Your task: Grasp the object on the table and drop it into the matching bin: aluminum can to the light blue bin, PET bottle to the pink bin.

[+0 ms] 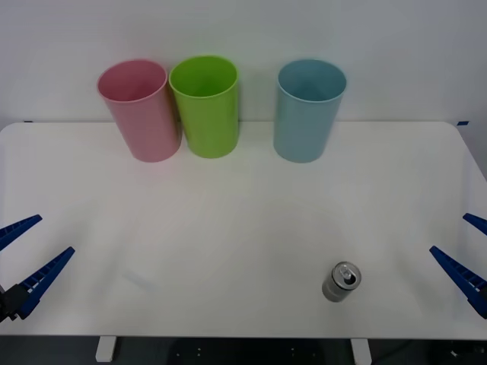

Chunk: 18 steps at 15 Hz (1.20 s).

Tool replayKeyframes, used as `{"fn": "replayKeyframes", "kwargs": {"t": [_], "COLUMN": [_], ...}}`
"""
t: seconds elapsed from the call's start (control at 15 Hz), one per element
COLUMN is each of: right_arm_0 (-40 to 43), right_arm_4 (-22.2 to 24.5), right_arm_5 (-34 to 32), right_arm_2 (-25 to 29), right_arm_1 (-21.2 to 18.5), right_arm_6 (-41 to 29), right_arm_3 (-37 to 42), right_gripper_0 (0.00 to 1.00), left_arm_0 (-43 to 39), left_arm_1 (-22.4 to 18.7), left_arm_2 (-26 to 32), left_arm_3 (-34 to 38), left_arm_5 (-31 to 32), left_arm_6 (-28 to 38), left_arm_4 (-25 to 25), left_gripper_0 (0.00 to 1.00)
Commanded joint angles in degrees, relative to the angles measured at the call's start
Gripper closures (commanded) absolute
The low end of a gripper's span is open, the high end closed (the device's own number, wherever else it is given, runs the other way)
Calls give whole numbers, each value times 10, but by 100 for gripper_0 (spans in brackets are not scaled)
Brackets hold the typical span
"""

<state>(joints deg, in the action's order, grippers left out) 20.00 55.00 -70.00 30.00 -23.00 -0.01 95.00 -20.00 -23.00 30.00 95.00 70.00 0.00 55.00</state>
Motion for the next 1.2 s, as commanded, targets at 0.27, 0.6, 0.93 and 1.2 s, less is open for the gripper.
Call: {"fn": "replayKeyframes", "kwargs": {"t": [0.27, 0.6, 0.93, 1.2], "right_arm_0": [2, -3, -2, 7], "right_arm_4": [-9, -23, -23, -15], "right_arm_5": [0, -36, -88, -103], "right_arm_2": [-12, -23, -23, -30], "right_arm_1": [8, -23, -55, -68], "right_arm_6": [-1, 8, 35, 59], "right_arm_3": [-10, -54, -95, -103], "right_gripper_0": [0, 0, 0, 0], "left_arm_0": [0, 0, 0, 0], "left_arm_1": [0, 0, 0, 0], "left_arm_2": [0, 0, 0, 0], "left_arm_3": [0, 0, 0, 0], "left_arm_5": [0, 0, 0, 0], "left_arm_6": [0, 0, 0, 0], "left_arm_4": [0, 0, 0, 0], "left_gripper_0": [0, 0, 0, 0]}}
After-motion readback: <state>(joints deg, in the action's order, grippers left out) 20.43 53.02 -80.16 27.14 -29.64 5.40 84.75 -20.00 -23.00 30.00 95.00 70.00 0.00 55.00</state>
